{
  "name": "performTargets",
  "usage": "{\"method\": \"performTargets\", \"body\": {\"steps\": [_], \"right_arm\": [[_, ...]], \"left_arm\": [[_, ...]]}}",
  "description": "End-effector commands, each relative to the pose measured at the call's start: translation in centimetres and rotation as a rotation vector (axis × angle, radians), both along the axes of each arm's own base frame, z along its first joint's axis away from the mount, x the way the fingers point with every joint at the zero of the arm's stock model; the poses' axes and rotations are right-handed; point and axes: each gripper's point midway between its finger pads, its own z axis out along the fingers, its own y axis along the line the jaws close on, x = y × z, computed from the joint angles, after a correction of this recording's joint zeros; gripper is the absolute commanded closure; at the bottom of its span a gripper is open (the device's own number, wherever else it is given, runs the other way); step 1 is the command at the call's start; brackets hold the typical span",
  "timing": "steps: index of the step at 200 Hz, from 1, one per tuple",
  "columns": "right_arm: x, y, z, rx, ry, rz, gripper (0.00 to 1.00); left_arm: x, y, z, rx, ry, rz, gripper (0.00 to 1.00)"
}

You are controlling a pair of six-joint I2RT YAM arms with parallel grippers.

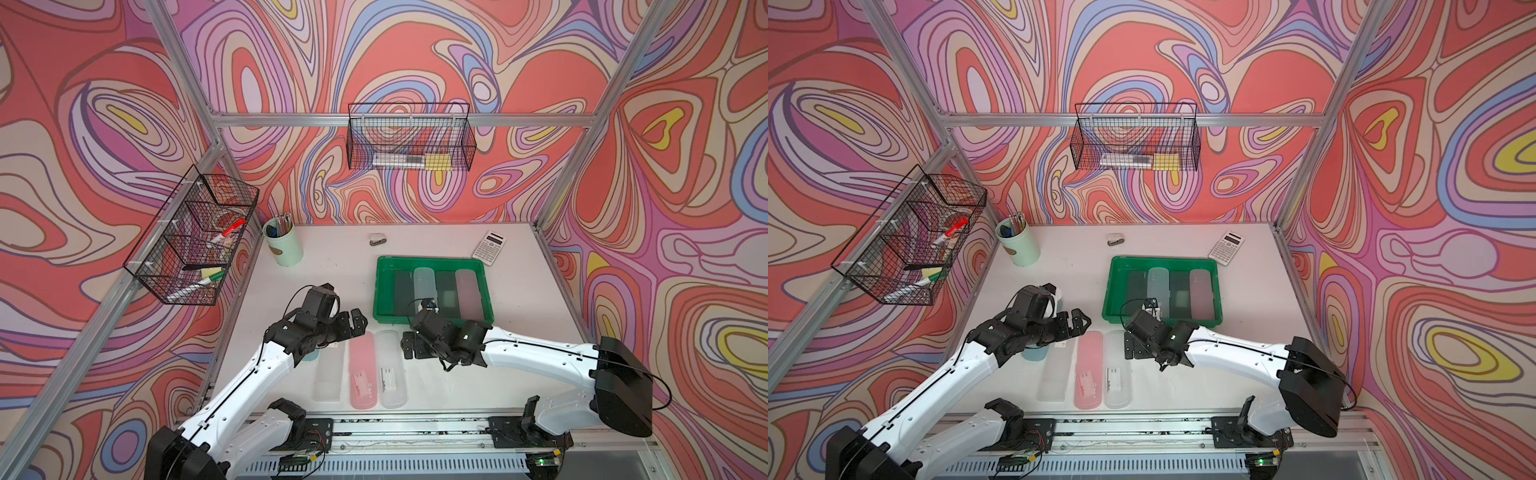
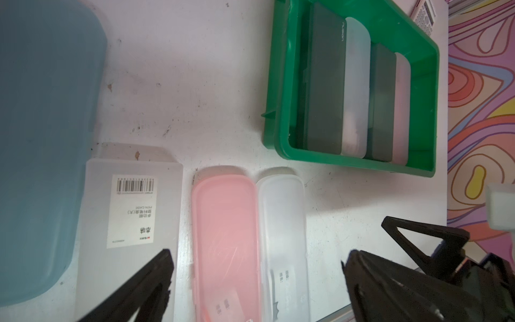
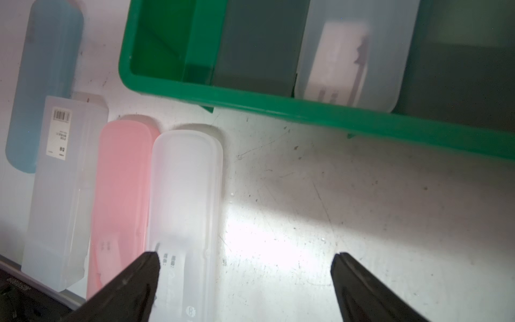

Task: Put the pencil case into the storage box
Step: Place the pencil case at the storage box, then pick up the pencil case from the center of the board.

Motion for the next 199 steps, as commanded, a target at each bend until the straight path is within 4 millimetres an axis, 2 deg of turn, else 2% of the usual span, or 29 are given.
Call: {"method": "performTargets", "body": {"steps": [1, 41, 80, 84, 100, 139, 147, 160, 199], "right_arm": [[-1.1, 3.3, 0.0, 0.080, -0.009, 0.033, 0.02], [-3.2, 6.8, -1.8, 0.019, -0.005, 0.080, 0.02], [-4.6, 10.8, -2.7, -0.001, 0.016, 0.139, 0.02], [-4.5, 10.7, -3.8, -0.037, 0.028, 0.130, 0.02], [-4.1, 10.2, -4.5, -0.095, 0.025, 0.092, 0.02], [-3.4, 6.9, -3.6, -0.179, -0.026, 0.026, 0.02], [-3.6, 6.3, -3.7, -0.204, -0.028, 0.038, 0.02], [-4.3, 6.4, -4.3, -0.219, 0.004, 0.107, 0.02], [-5.6, 4.7, -6.7, -0.273, 0.081, 0.086, 0.02]], "left_arm": [[-1.6, -0.4, -0.9, -0.023, 0.053, -0.011, 0.02], [-1.9, -0.4, 0.0, -0.023, 0.013, 0.004, 0.02], [-1.7, 1.5, 1.3, -0.008, -0.077, 0.099, 0.01], [-1.7, 1.5, 1.4, -0.008, -0.082, 0.101, 0.01], [-1.6, 1.6, 1.7, 0.004, -0.083, 0.097, 0.01], [-1.1, 1.2, 1.6, 0.018, -0.075, 0.077, 0.01], [-1.0, 1.0, 1.6, 0.013, -0.074, 0.071, 0.01], [-0.9, 0.6, 1.4, 0.002, -0.058, 0.060, 0.01], [-0.6, 0.1, 1.0, -0.020, -0.048, 0.057, 0.01]]}}
